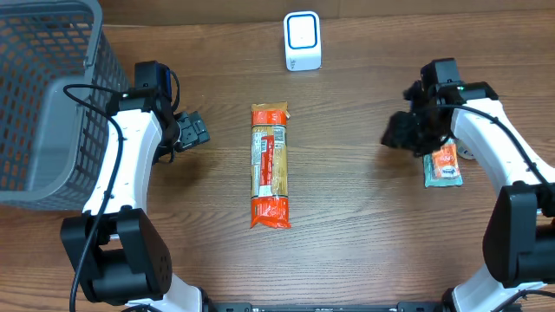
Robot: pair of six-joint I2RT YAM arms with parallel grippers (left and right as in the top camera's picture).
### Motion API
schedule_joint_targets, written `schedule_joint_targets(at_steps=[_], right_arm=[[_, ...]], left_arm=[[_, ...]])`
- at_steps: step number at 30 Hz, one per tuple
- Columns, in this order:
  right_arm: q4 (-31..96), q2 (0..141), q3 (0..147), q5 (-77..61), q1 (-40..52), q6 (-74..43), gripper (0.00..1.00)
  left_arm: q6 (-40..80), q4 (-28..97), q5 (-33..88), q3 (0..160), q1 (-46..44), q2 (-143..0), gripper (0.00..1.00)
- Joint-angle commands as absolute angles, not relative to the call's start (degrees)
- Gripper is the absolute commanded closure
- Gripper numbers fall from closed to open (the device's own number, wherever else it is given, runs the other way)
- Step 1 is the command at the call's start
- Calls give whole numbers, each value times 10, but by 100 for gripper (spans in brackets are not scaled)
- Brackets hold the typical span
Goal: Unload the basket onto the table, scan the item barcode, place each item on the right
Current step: 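Move the right gripper left to the spaghetti pack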
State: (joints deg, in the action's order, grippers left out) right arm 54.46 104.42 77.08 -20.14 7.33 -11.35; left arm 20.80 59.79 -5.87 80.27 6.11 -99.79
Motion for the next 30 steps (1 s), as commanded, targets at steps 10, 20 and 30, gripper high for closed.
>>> schedule_joint_targets(at_steps=[10,20,30], right_arm=[[420,1043,769,-194,304,-291,48],[338,1052,769,36,478,-408,49],[275,1108,769,75,548,-408,63]], left_arm=[[201,597,-64,807,60,-997,1],[201,597,-64,807,60,-997,0],[201,597,-64,807,60,-997,0]])
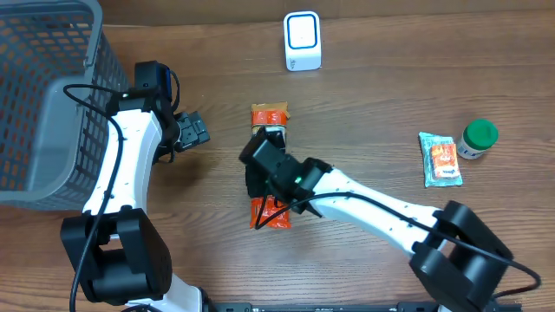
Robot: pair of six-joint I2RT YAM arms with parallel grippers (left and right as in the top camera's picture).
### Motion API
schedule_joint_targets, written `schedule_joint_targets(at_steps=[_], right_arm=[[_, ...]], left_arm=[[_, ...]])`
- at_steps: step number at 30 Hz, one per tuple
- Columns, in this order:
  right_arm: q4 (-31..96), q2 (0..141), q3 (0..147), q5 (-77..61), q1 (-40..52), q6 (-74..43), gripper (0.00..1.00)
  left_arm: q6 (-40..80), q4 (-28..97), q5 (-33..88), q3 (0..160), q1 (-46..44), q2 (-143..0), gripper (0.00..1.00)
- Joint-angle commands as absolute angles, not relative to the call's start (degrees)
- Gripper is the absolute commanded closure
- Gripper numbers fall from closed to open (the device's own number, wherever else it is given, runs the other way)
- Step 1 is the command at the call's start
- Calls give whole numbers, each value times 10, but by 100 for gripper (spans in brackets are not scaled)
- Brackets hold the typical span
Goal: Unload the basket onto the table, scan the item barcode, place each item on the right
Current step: 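Move the right gripper left to the spaghetti pack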
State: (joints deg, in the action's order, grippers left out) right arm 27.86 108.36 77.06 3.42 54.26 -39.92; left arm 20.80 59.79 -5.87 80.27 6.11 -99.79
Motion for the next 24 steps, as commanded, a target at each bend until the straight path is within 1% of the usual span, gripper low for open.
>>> schedule_joint_targets(at_steps=[1,5,17,24], right_arm=[[275,1112,769,80,548,-407,63],[275,1131,769,101,547,-407,62],[277,1133,769,101,547,-407,62],[273,1153,769,102,547,-408,65]], left_arm=[[201,597,-64,807,60,-997,0],[201,597,-64,807,60,-997,0],[201,597,-64,807,60,-997,0],[201,597,-64,807,60,-997,1]])
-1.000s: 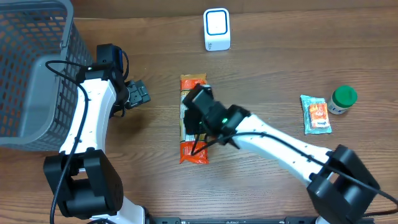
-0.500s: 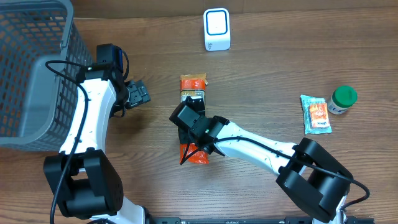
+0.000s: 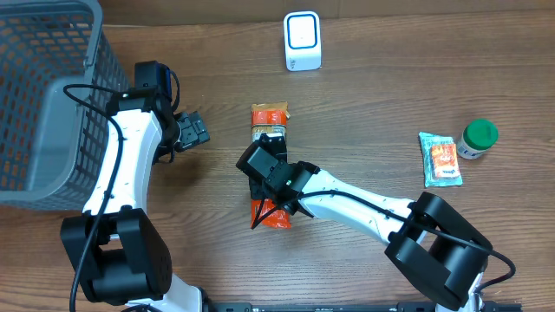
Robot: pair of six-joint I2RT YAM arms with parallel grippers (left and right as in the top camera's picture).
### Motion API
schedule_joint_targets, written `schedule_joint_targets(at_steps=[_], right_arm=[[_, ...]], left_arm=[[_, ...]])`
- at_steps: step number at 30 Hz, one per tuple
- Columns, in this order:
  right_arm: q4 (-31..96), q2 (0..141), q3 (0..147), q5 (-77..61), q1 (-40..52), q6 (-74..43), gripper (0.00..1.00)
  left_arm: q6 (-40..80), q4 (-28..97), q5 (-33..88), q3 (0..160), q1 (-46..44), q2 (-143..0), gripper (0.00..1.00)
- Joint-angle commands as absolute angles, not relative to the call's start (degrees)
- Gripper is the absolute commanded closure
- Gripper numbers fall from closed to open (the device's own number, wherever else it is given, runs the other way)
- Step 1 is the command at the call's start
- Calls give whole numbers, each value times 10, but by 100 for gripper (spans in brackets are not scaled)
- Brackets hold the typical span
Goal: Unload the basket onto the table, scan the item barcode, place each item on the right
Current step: 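Move the right gripper left to the spaghetti pack, then grasp the red end of the spaghetti pack with the right gripper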
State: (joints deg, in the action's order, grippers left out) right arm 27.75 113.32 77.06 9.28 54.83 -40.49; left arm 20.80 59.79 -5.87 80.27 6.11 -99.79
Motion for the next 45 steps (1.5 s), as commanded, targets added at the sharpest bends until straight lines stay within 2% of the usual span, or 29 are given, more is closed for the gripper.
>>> schedule_joint_targets(at_steps=[1,6,7,9,11,16,21,27,35,39,45], right_arm=[[272,1157,769,103,547,-408,65],[267,1178,769,105,548,-407,66],[269,1181,769,105,548,-408,71],[278,1183,769,105,547,-407,89],[288,1175,769,105,547,-407,96],[303,1112,770,105,540,-386,96],[324,1054,770,77,538,-186,96],[431,1049,769,68,538,36,96],[466,1049,769,67,538,116,96],[455,1051,769,-17,538,163,96],[433,1067,769,-49,538,158,96]], left_arm=[[201,597,-64,807,60,-997,0],[201,597,-64,807,60,-997,0],[201,597,-64,807,60,-997,0],[201,597,-64,807,60,-997,0],[201,597,-64,807,60,-997,0],[201,597,-64,807,60,-997,0],[201,597,-64,807,60,-997,0],[201,597,-64,807,60,-997,0],[201,597,-64,807,60,-997,0],[201,597,-64,807,60,-997,0],[201,597,-64,807,60,-997,0]])
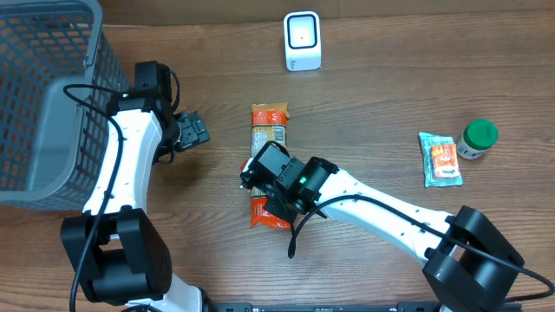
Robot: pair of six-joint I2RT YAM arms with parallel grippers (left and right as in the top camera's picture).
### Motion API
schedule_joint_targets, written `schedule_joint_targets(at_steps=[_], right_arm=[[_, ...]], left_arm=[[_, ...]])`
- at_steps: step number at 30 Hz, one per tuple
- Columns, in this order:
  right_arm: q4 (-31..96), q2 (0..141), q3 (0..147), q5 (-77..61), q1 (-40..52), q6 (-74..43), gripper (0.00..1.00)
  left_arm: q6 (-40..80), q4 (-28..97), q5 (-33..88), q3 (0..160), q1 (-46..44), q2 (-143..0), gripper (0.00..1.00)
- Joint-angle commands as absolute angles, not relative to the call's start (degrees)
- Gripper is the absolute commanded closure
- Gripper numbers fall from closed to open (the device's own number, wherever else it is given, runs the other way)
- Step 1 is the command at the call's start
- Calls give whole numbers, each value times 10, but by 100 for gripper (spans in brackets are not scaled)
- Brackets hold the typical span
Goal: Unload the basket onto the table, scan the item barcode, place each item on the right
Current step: 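Grasp the red end of the spaghetti pack with the right gripper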
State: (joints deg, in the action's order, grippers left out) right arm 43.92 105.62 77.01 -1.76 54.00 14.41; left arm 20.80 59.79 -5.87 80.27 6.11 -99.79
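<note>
A long pasta packet (270,130) with orange ends lies lengthwise at the table's middle. My right gripper (265,176) is down over the packet's lower half. Its wrist body covers the fingers, so their state is hidden. The packet's orange lower end (270,218) shows below the wrist. The white barcode scanner (303,41) stands at the far edge, beyond the packet. My left gripper (194,130) hangs left of the packet, apart from it, with nothing in it; its jaws are too small to read.
A grey mesh basket (39,104) fills the left side. At the right lie a small orange-and-green sachet (442,160) and a green-capped jar (478,136).
My right wrist has shifted a little to the right and lower over the packet's lower half, and the forearm has swung. The packet lies where it was. The left arm is unchanged.
My right gripper was first at the right, over the sachet and jar. Then it was reaching across onto the middle of the pasta packet, and it has stayed over the packet since. The packet and the left arm have kept their places.
</note>
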Motion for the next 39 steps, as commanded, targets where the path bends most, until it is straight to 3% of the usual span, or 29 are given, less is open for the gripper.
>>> schedule_joint_targets(at_steps=[1,15,32,39], right_arm=[[431,1071,769,-48,538,158,96],[354,1135,769,-46,526,96,95],[353,1105,770,-46,511,87,59],[392,1105,769,-46,508,87,57]], left_arm=[[201,597,-64,807,60,-997,0],[201,597,-64,807,60,-997,0],[201,597,-64,807,60,-997,0],[201,597,-64,807,60,-997,0]])
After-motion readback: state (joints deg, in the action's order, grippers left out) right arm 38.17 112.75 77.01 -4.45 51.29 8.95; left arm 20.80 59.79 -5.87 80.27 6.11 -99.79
